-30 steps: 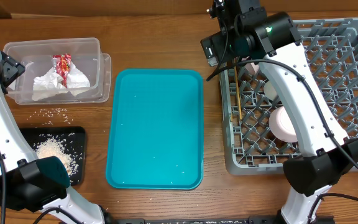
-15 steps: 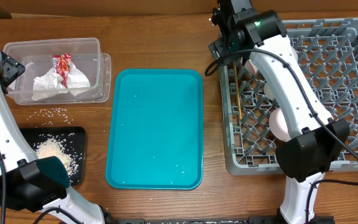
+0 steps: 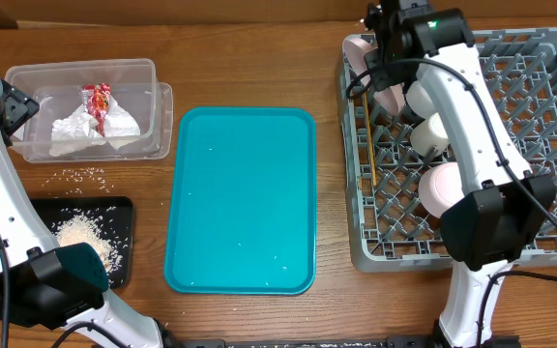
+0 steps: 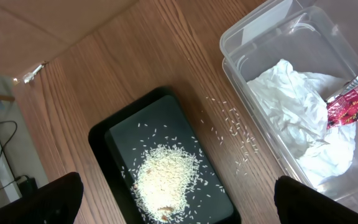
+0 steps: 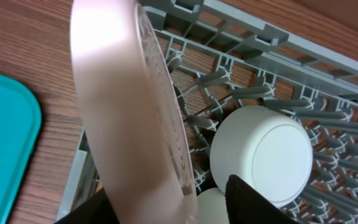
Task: Sort waste into correct bins and load items into the dishwasher
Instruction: 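Lower the plate upright into the rack slots beside the chopsticks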
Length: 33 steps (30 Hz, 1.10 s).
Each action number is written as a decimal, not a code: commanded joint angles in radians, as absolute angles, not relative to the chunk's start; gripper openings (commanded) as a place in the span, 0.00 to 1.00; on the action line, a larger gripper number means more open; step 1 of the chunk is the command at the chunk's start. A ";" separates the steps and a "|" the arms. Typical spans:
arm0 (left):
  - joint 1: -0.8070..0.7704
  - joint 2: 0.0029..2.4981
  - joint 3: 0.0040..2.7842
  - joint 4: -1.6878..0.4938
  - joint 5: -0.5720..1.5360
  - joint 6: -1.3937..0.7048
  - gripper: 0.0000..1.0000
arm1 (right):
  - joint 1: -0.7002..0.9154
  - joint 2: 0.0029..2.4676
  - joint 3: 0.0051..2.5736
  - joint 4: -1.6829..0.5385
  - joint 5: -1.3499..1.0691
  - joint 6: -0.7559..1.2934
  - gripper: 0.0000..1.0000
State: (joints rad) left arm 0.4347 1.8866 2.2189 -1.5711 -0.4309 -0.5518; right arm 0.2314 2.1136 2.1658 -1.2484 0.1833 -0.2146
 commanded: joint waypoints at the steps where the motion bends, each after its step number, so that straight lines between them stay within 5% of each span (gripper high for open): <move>1: 0.438 1.864 2.226 -1.569 -0.436 -0.569 1.00 | 0.222 2.123 2.166 -1.240 0.178 -0.202 0.47; 7: 0.438 1.864 2.226 -1.569 -0.436 -0.569 1.00 | 0.220 2.123 2.166 -1.220 0.116 -0.202 0.27; 11: 0.438 1.864 2.226 -1.569 -0.436 -0.569 0.99 | 0.209 2.123 2.167 -1.216 0.149 -0.137 0.04; 33: 0.438 1.864 2.226 -1.569 -0.436 -0.569 1.00 | 0.176 1.993 2.280 -1.341 0.276 0.024 0.04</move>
State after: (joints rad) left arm 0.4347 1.8866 2.2189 -1.5707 -0.4309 -0.5518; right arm 0.1665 2.0136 2.2570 -1.3361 0.2897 -0.0223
